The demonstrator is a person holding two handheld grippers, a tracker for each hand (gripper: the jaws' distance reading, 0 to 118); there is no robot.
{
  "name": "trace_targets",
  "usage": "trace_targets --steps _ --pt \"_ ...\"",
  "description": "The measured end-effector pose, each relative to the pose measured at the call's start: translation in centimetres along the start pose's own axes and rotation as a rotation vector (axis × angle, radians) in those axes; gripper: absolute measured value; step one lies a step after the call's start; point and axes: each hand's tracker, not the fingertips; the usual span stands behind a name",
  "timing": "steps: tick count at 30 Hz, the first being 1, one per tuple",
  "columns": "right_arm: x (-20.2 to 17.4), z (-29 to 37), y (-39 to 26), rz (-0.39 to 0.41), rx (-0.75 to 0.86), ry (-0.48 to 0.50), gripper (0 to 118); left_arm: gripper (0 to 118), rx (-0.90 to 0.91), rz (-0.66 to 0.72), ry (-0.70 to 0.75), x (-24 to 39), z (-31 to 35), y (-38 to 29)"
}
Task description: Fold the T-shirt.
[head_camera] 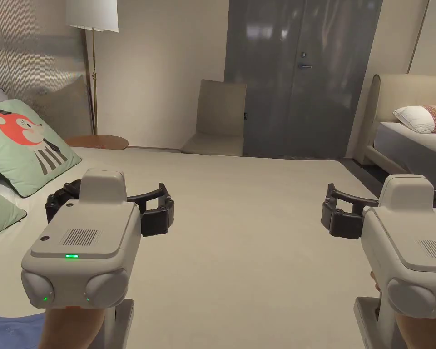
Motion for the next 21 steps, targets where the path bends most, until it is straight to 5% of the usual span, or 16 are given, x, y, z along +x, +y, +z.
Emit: trace_targets --steps 21 --pt "0.10 0.35 0.32 0.005 0.011 0.005 118 111 0.022 -0.011 -0.007 0.32 0.48 0.43"
